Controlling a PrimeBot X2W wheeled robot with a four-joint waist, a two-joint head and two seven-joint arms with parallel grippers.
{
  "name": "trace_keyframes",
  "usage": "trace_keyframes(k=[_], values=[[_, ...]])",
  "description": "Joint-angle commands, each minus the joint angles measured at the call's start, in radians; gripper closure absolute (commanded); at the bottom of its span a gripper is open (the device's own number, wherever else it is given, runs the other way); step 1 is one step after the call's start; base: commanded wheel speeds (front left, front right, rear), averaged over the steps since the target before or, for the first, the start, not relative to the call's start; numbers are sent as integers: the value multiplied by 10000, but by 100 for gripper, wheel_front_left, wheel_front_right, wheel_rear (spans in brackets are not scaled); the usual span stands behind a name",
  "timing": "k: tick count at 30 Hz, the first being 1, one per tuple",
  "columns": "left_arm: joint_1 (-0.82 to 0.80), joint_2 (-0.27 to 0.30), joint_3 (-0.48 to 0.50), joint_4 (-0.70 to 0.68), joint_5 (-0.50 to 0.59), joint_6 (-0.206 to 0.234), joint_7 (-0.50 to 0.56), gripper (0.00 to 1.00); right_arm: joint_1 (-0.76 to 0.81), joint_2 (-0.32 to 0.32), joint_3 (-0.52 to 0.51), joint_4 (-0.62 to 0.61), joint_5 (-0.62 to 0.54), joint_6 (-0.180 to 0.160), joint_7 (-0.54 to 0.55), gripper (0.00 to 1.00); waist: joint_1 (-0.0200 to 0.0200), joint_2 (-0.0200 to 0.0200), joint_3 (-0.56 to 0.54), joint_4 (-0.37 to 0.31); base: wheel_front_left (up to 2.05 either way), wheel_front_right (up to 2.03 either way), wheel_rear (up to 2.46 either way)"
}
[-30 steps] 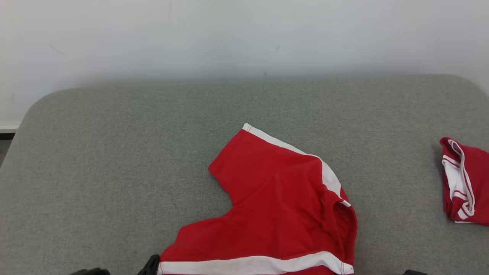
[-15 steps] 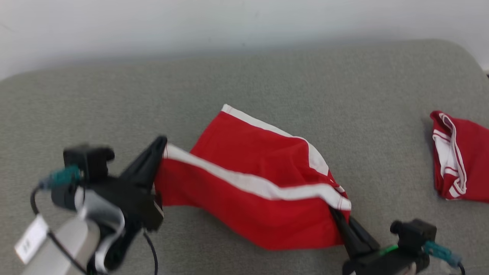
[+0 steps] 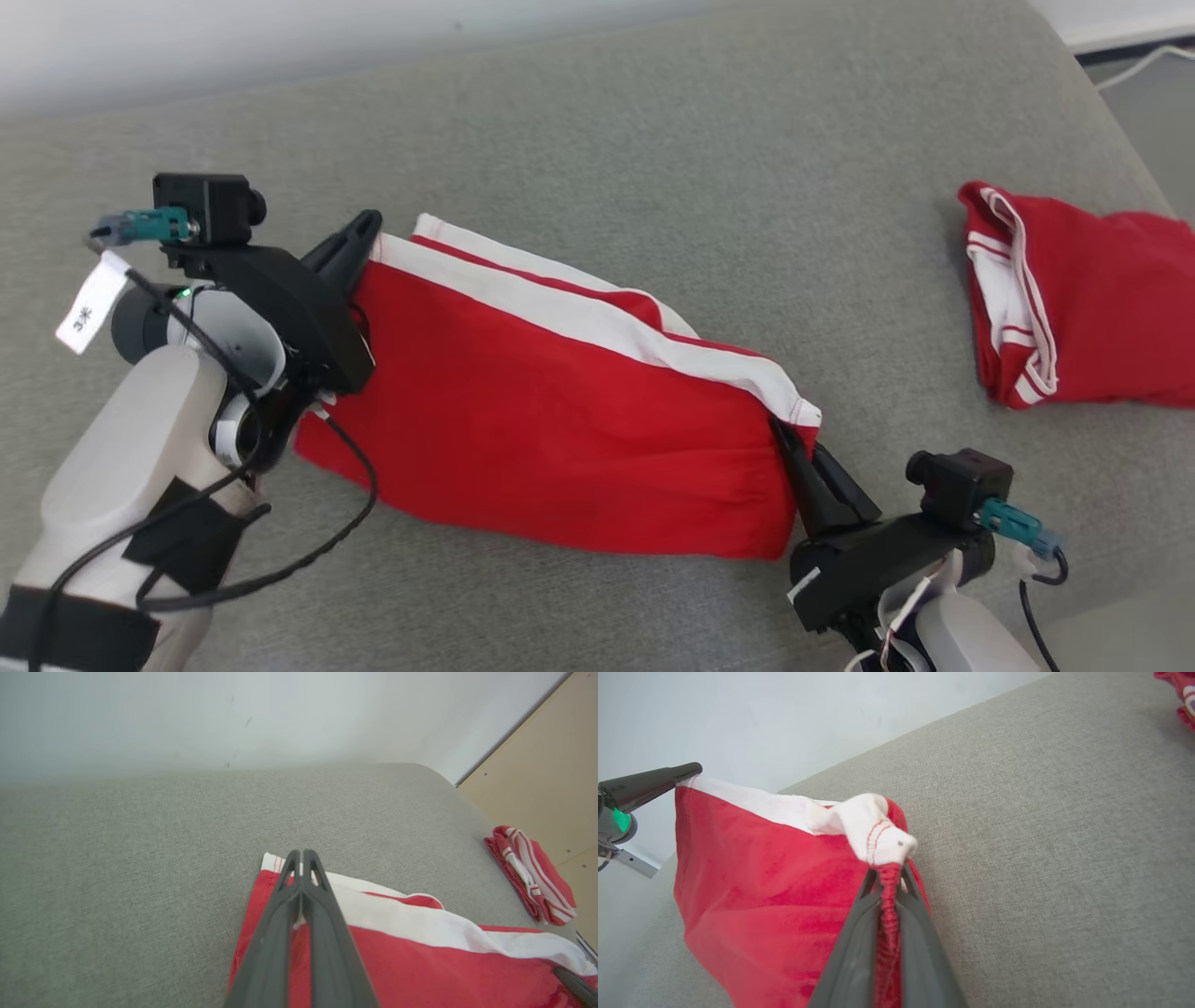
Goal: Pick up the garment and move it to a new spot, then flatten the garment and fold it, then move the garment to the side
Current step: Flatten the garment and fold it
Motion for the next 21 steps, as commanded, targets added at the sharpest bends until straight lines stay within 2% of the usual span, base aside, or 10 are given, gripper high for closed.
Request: trace_keyframes(k=[1,8,9,11,12,13,16,17,18,21], values=[[-146,5,-39,187,-7,-69,-119,100,-181,11,33,94,153,-1,-64,100,-3,-1,427,-418,0,0,0],[-988,-381,-360,2087,-346,-180,-1182,100,-810,30,532,918,607,-1,-484,100,-3,-1,764,-695,0,0,0],[-1094,-413,-438,2186,-430,-183,-1408,100,-869,36,623,976,739,-1,-552,81,-3,-1,802,-720,0,0,0],[-1235,-445,-630,2453,-606,-184,-1709,100,-966,34,779,1080,870,-3,-660,54,-3,-1,836,-756,0,0,0],[-1317,-431,-734,2561,-635,-165,-1870,100,-997,35,881,1111,959,-1,-706,21,-3,-1,862,-779,0,0,0],[-1386,-436,-796,2688,-709,-138,-2075,100,-1036,38,957,1139,1032,-1,-756,0,-3,-1,874,-796,0,0,0],[-1472,-464,-1063,3047,-1027,-141,-2374,95,-1102,36,1161,1199,1207,-1,-879,0,-3,-1,851,-864,0,0,0],[-1489,-471,-1137,3090,-1157,-142,-2500,69,-1097,36,1191,1210,1219,-1,-891,0,-3,-1,838,-873,0,0,0],[-1507,-473,-1243,3125,-1217,-142,-2645,0,-1065,35,1202,1209,1226,-1,-914,0,-3,-1,822,-863,0,0,0],[-1510,-426,-1544,3175,-1303,-141,-3211,0,-876,-47,1110,1073,1104,-3,-980,0,-3,-1,737,-754,0,0,0]])
